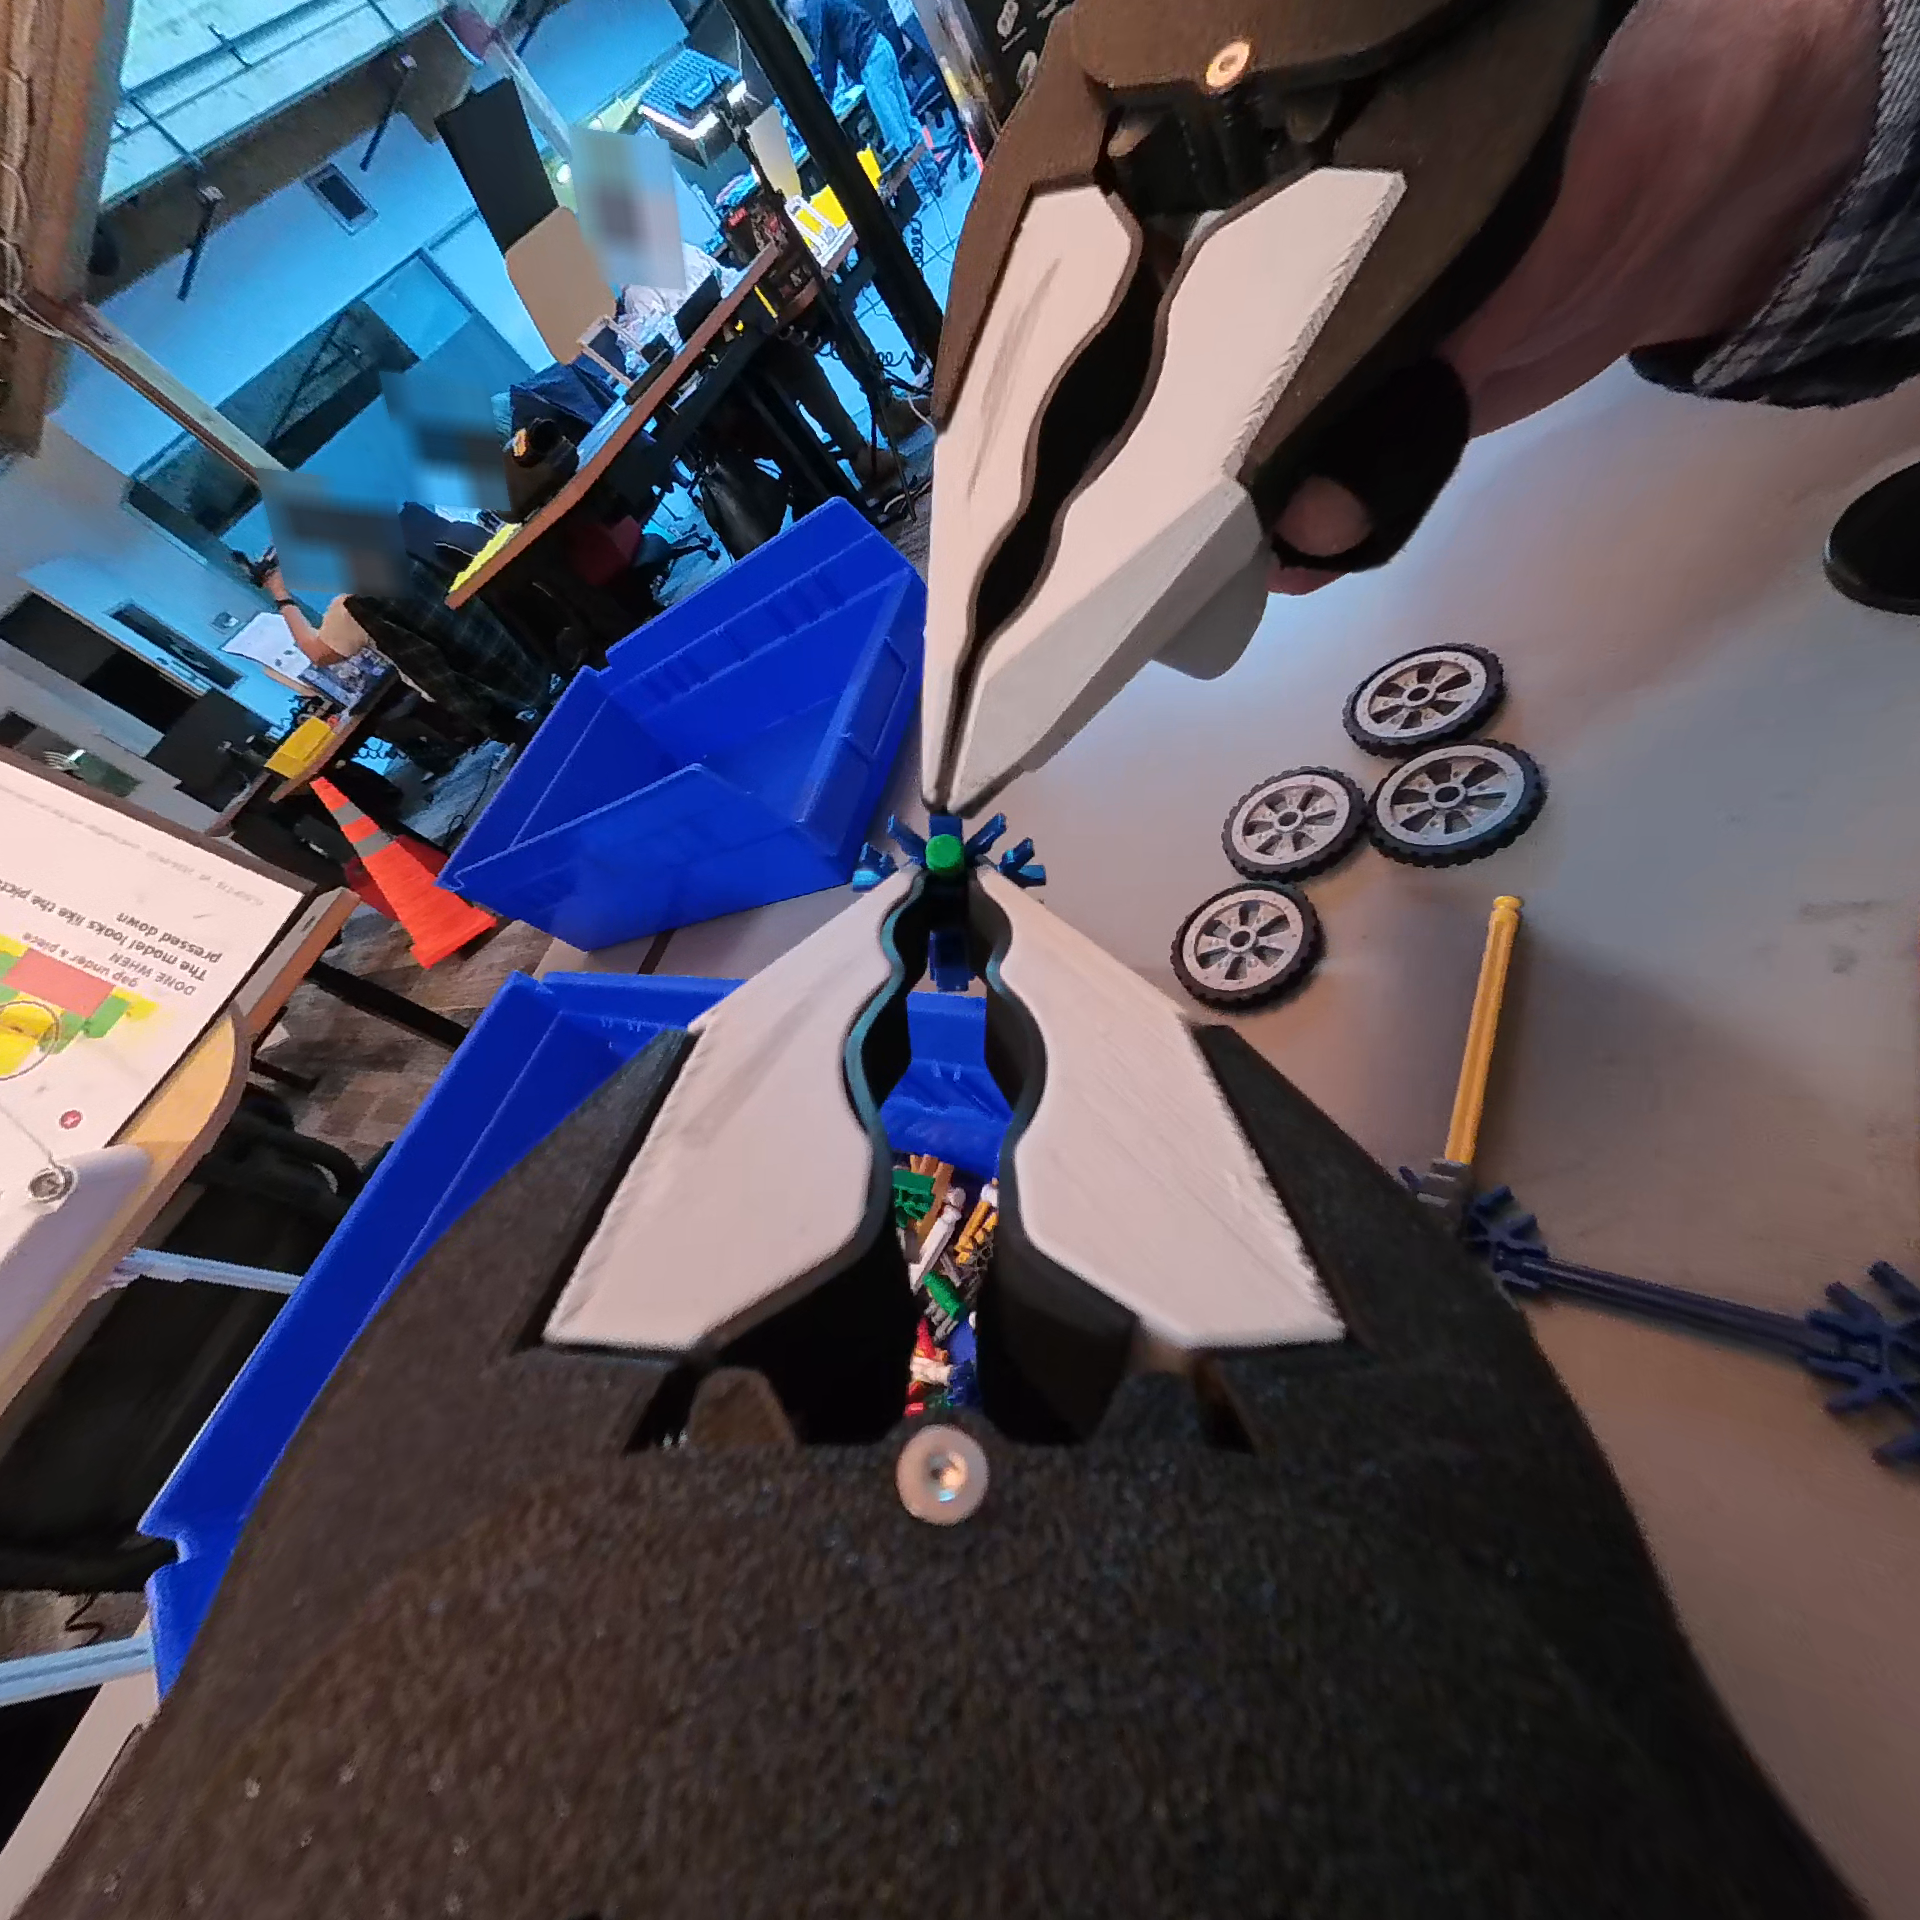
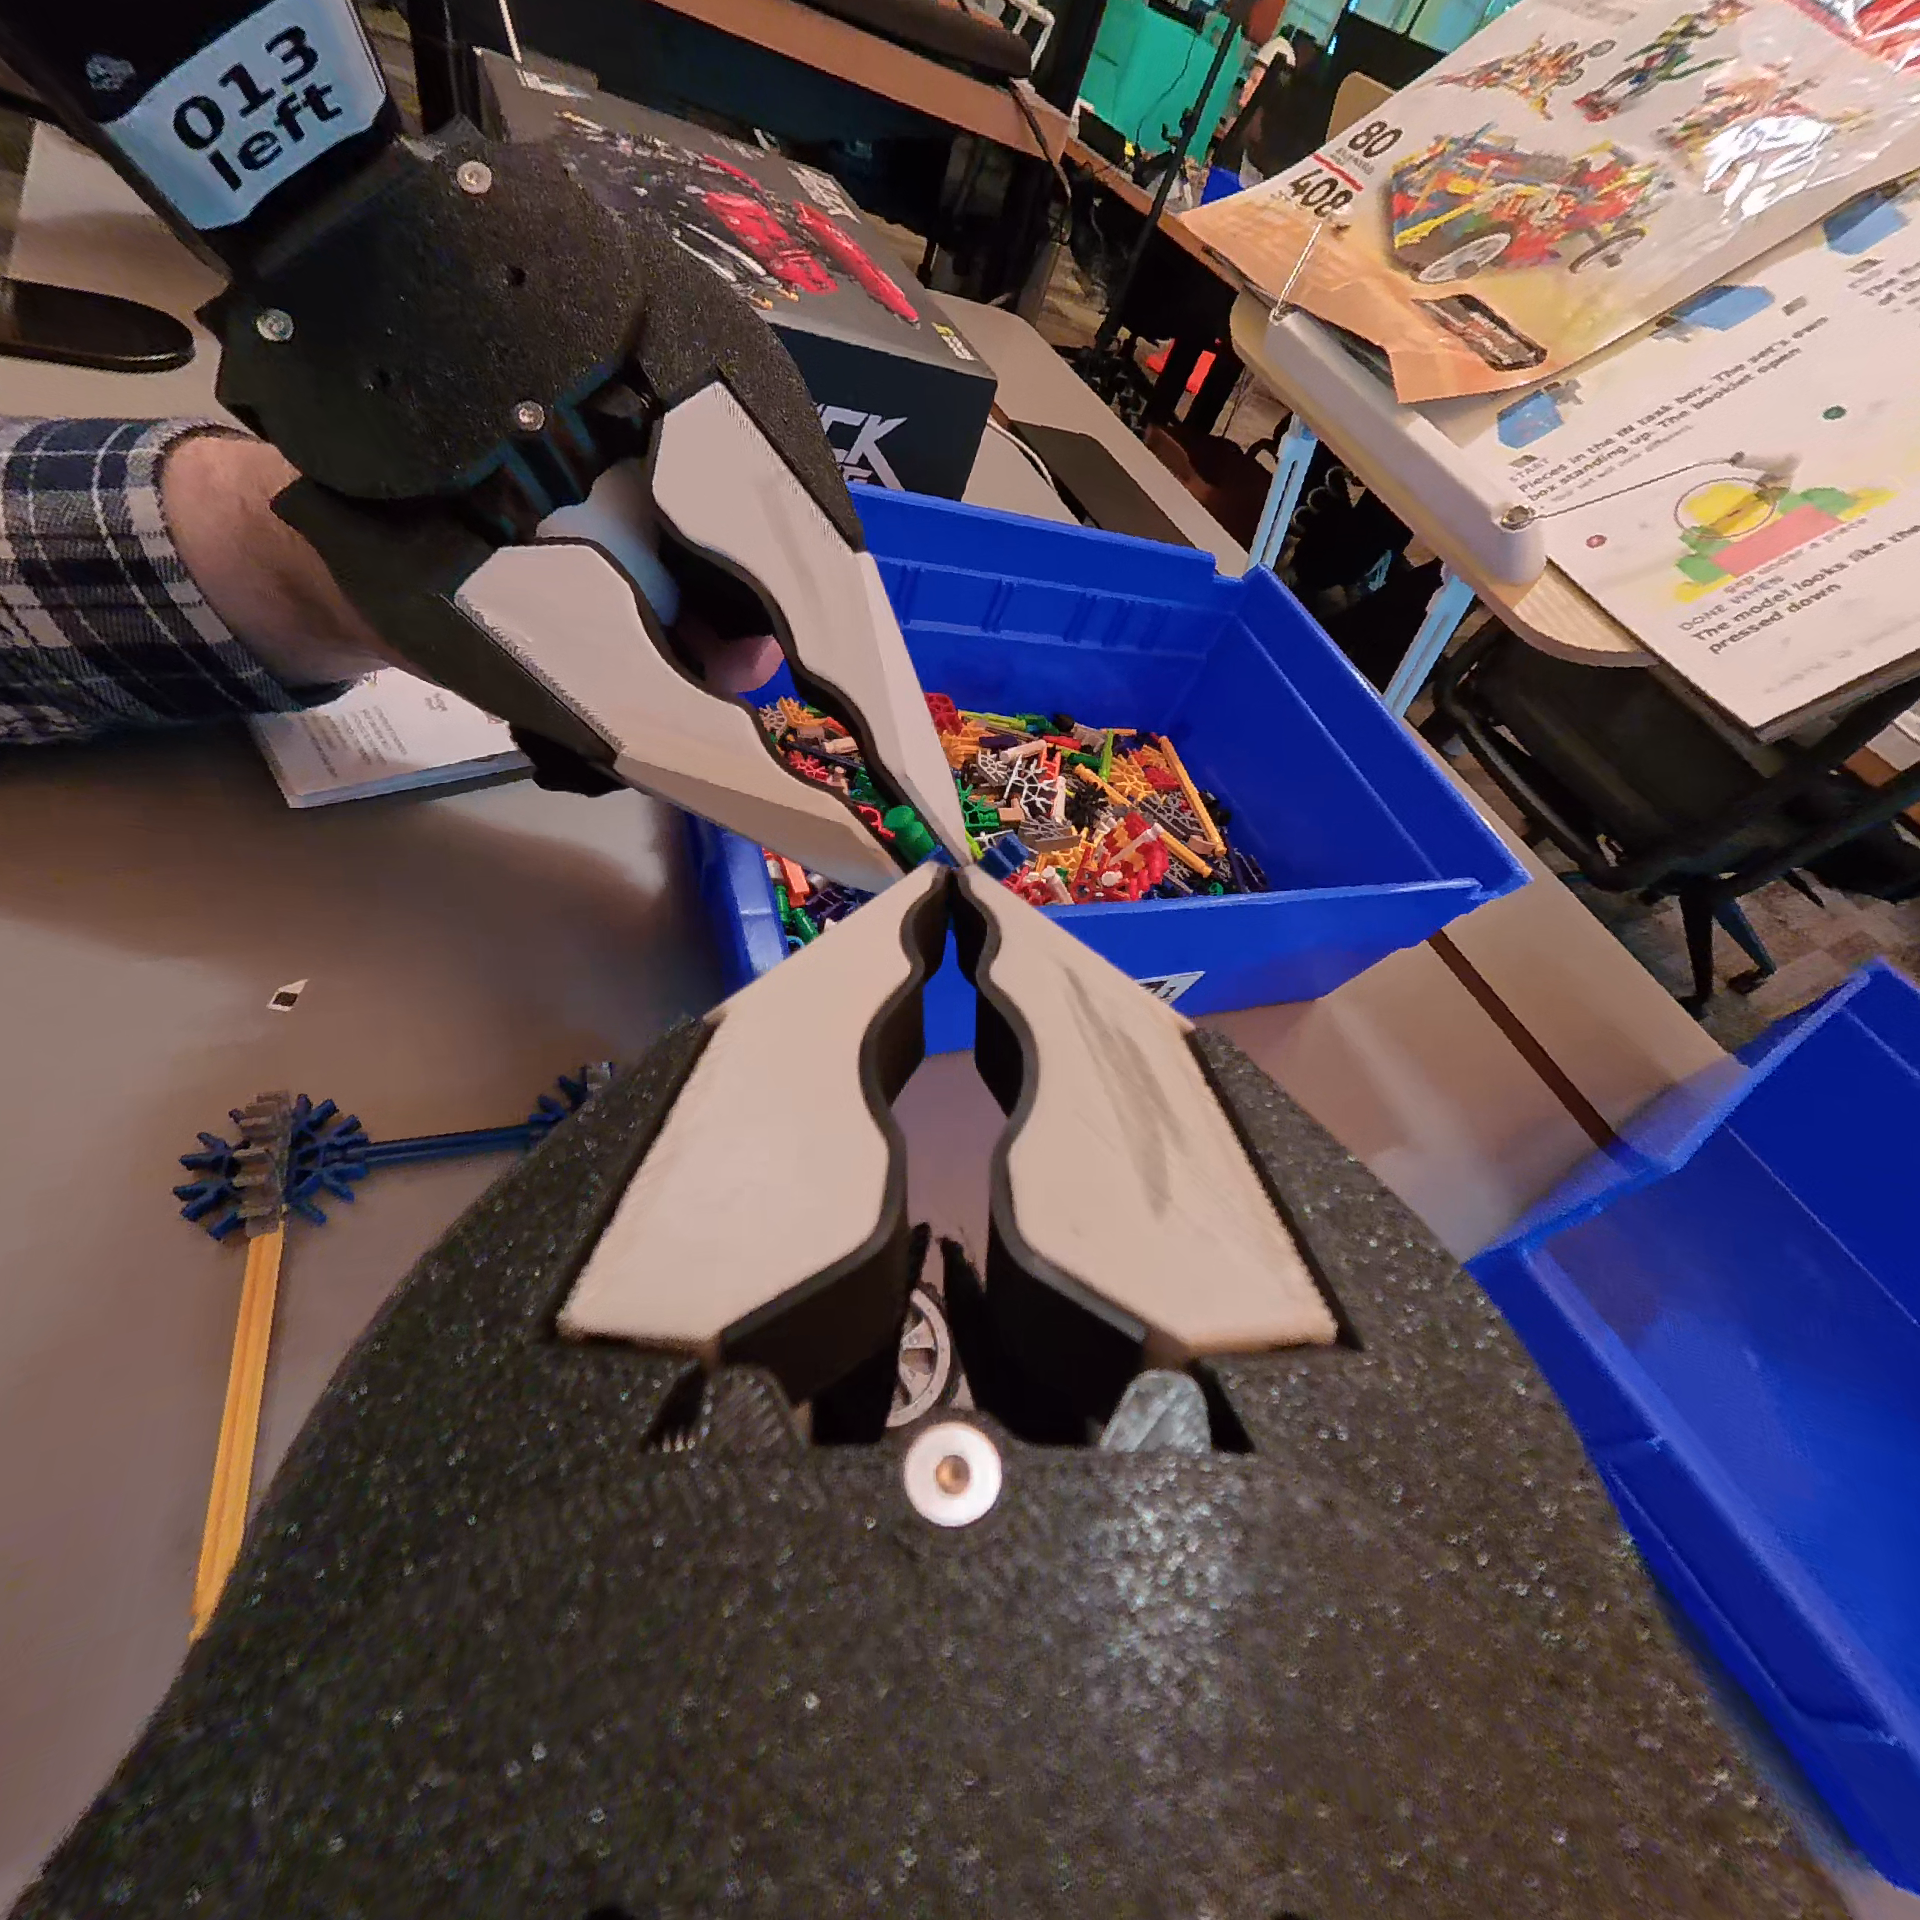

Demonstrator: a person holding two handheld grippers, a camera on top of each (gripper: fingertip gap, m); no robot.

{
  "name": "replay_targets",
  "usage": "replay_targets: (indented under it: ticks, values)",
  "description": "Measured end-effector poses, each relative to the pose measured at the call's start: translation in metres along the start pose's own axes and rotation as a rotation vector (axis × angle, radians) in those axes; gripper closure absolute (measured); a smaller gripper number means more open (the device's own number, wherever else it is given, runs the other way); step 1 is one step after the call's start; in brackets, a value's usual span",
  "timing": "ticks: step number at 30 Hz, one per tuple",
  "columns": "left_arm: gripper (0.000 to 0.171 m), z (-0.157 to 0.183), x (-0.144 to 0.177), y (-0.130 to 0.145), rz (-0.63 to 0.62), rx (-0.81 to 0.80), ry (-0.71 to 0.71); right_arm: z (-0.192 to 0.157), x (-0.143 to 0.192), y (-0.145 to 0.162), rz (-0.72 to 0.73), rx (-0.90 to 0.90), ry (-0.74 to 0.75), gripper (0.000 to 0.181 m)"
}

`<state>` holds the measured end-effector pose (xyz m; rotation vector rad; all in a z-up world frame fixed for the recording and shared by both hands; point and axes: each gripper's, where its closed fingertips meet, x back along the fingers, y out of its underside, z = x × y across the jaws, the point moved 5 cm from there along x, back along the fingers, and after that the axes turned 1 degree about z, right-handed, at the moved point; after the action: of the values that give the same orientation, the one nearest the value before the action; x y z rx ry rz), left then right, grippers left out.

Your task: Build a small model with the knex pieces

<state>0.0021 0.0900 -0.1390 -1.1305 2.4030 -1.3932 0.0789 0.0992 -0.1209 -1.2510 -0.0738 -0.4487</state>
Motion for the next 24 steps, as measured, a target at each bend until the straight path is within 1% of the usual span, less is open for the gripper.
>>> replay_targets:
  ticks: [12, 17, 19, 21, 22, 24]
  values:
    - [0.168, -0.001, 0.001, -0.001, 0.002, 0.0, -0.001, -0.001, -0.006, 0.004, -0.001, 0.005, 0.006, 0.181]
    - [0.168, -0.001, 0.0, 0.001, -0.009, -0.001, 0.001, -0.003, -0.008, 0.007, -0.022, 0.069, 0.034, 0.181]
    - [0.168, -0.002, 0.0, 0.001, -0.008, 0.001, -0.001, -0.004, -0.008, 0.007, -0.017, 0.082, 0.033, 0.176]
    - [0.168, -0.003, 0.001, 0.001, -0.006, 0.006, -0.007, -0.009, -0.007, 0.005, -0.01, 0.072, -0.009, 0.16]
    - [0.168, -0.004, 0.001, 0.001, -0.002, 0.012, -0.004, -0.01, -0.007, 0.004, -0.003, 0.063, -0.025, 0.158]
    - [0.168, -0.003, 0.002, 0.0, 0.005, 0.017, 0.004, -0.009, -0.006, 0.003, 0.0, 0.067, -0.014, 0.165]
